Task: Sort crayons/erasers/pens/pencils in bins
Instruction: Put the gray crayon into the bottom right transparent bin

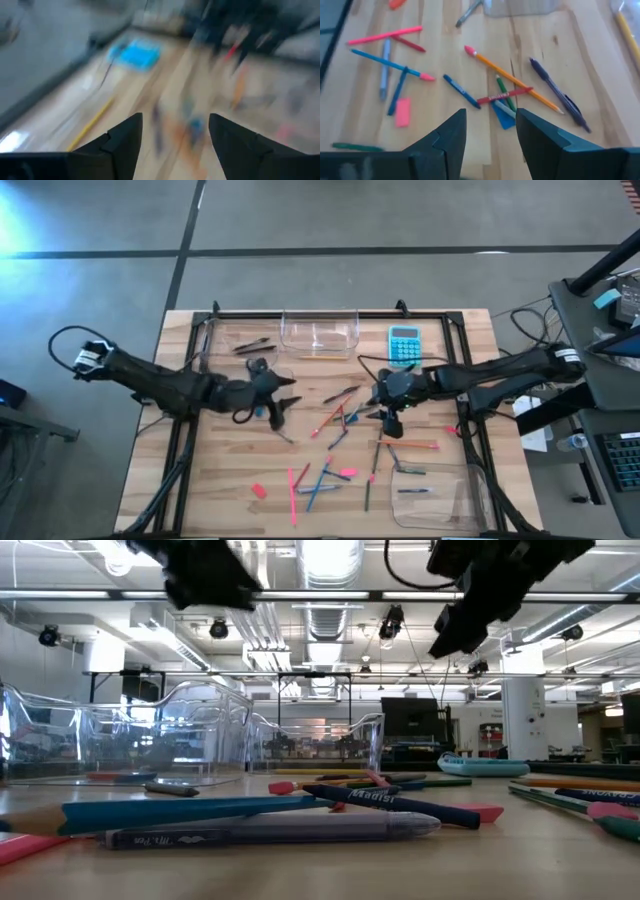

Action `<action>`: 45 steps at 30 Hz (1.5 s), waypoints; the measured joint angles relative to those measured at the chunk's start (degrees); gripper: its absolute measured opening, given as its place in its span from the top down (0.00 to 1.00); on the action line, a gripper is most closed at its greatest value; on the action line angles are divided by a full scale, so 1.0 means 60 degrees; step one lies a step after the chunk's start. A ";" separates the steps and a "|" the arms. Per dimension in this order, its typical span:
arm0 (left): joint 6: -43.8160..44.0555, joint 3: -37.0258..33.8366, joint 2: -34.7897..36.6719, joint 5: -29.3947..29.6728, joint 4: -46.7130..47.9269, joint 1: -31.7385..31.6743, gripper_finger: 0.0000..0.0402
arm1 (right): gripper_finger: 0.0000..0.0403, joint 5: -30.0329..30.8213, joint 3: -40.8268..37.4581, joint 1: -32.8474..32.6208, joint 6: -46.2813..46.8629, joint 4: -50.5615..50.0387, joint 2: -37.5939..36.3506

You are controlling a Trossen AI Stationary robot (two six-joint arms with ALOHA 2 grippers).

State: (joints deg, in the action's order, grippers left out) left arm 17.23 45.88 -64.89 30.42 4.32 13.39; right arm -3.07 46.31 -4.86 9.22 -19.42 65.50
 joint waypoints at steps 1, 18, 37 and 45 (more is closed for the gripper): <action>-0.0311 -0.0308 -0.0018 -0.0001 -0.1125 0.0067 0.47 | 0.60 0.0002 -0.0067 0.0050 -0.0002 0.0204 0.0219; -0.1763 -0.2211 -0.0966 -0.0016 -0.7134 0.0302 0.47 | 0.60 -0.1411 0.1196 0.1400 -0.1965 0.0178 0.3992; -0.1760 -0.2224 -0.0932 -0.0034 -0.7060 0.0302 0.47 | 0.63 -0.1445 0.1281 0.1878 -0.2315 0.0035 0.5057; -0.1749 -0.2217 -0.0932 -0.0037 -0.7111 0.0302 0.47 | 0.77 -0.1382 0.1256 0.1875 -0.2332 -0.0097 0.5006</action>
State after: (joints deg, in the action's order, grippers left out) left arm 6.74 32.58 -70.48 30.20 -38.35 15.20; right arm -11.36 53.84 6.39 -4.78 -20.00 95.54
